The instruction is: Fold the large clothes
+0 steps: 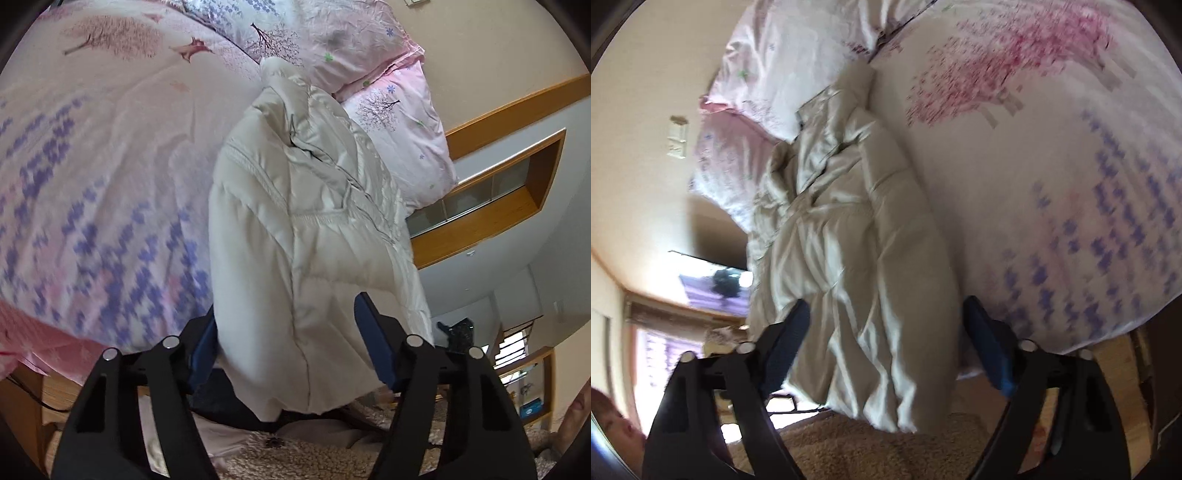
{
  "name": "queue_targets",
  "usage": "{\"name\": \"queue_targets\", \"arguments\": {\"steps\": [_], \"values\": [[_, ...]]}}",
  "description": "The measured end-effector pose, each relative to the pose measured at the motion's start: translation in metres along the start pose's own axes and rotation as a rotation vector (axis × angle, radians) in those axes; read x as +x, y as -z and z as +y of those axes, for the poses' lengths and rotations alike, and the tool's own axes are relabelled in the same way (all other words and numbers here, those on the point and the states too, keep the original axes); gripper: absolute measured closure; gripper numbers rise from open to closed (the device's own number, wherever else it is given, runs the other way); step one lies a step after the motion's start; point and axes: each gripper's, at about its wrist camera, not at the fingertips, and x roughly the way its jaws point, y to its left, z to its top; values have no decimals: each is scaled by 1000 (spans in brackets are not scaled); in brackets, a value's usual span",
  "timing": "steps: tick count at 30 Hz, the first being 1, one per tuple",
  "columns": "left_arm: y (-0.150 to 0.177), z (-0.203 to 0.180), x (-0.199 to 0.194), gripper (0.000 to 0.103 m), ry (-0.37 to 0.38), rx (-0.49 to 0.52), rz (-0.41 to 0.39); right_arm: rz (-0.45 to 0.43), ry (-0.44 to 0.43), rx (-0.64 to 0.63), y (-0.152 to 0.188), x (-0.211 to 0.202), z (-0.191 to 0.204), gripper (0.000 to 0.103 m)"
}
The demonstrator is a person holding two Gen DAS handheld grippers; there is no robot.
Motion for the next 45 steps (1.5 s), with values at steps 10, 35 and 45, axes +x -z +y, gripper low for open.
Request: {"name": "queue_targets", "arguments": {"steps": [10,35,45], "values": [[20,-2,-2,47,16,-31,12,39,-66,-48,18,10,12,31],[-13,-51,-62,91,112,93,-280,-263,-206,-300,27,-34,116,87],[-109,-101,-60,91,127,127,-410,-444,-225,-335,-34,-38,175,87]]}}
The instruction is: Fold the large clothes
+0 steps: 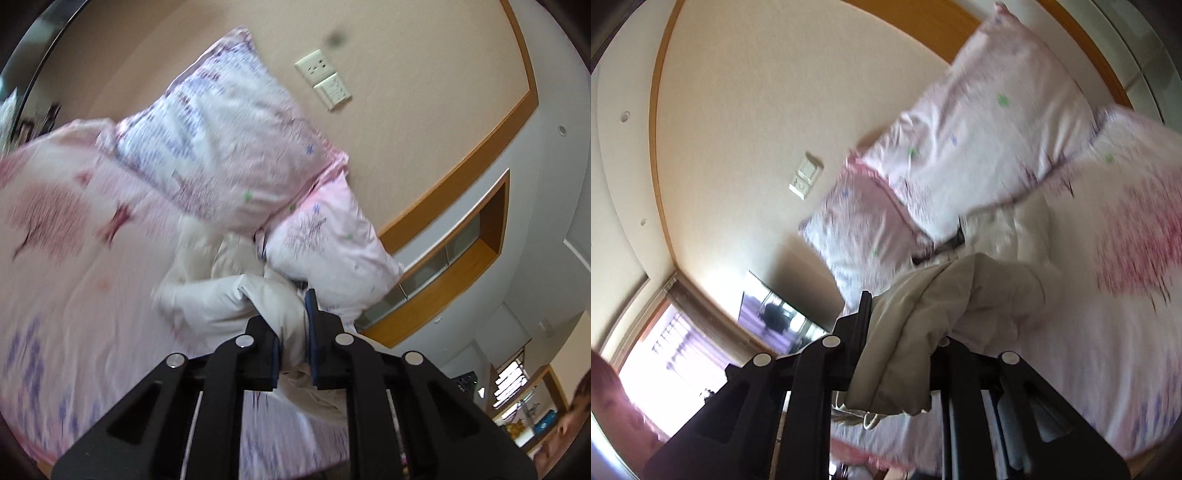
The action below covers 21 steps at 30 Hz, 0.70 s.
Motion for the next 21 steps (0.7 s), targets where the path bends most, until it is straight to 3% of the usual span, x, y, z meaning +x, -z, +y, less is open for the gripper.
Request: {"name": "queue_targets", "arguments": {"steps": [9,14,21], "values": [[-82,-8,83,91,-81,-19,-30,-62,97,6,-84,77,8,87],[-116,22,158,91,-207,-56,1,-31,278,77,-120,151,-27,87],[-126,80,258,91,-400,-135,125,61,511,217,-133,230,-96,87]]}}
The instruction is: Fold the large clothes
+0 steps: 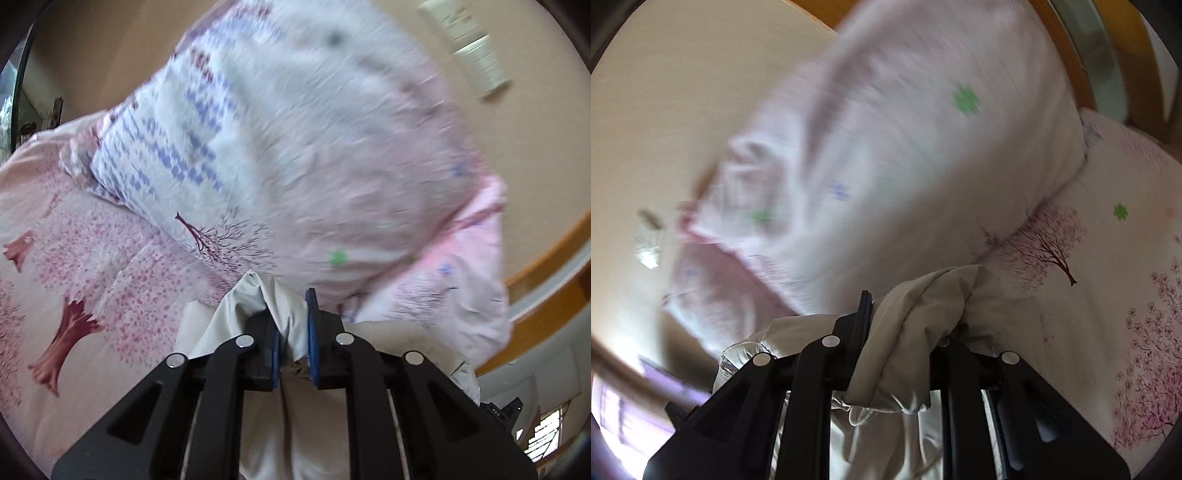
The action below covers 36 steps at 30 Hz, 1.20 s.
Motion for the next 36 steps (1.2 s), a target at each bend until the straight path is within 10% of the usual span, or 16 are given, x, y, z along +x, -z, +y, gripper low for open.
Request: {"name": "queue_targets", "arguments": {"steps": [10,15,21,23,28,36], "values": [[-4,3,69,90,-144,28,122,72,226,244,4,63,-34,86],[-2,10,87,86,-188,9,186,106,191,328,3,69,-46,60],[-3,8,71,50,-81,20,142,78,68,344,-6,44,-60,39],[-3,5,53,32,-63,50,87,46,55,298,-8,27,-61,39],[9,-9,5,27,-102,194,-28,-73,107,76,-1,-14,-44,40],[98,-93,2,27,-47,582,46,104,41,-556,81,-2,57,64]]}}
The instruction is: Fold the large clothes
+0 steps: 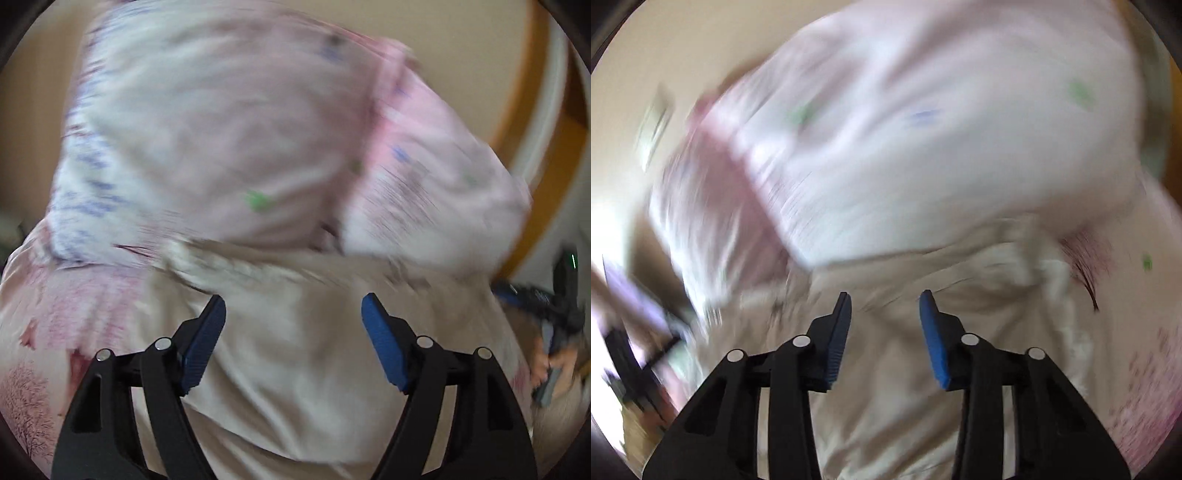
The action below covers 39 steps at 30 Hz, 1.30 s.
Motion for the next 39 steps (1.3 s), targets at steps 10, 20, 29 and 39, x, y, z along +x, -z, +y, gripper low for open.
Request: {"name": "queue_targets", "arguments": {"steps": [10,20,29,39], "values": [[11,-21,58,27,-120,102,130,213,182,4,-5,64,0,64],[-9,-1,105,26,-159,-12,186,363,199,140,-17,110,-27,64],[-7,30,44,26,-142,-80,71,122,138,169,-9,7,-68,64],[-5,92,90,26,-240,-259,191,265,244,347,3,58,-140,64]]}}
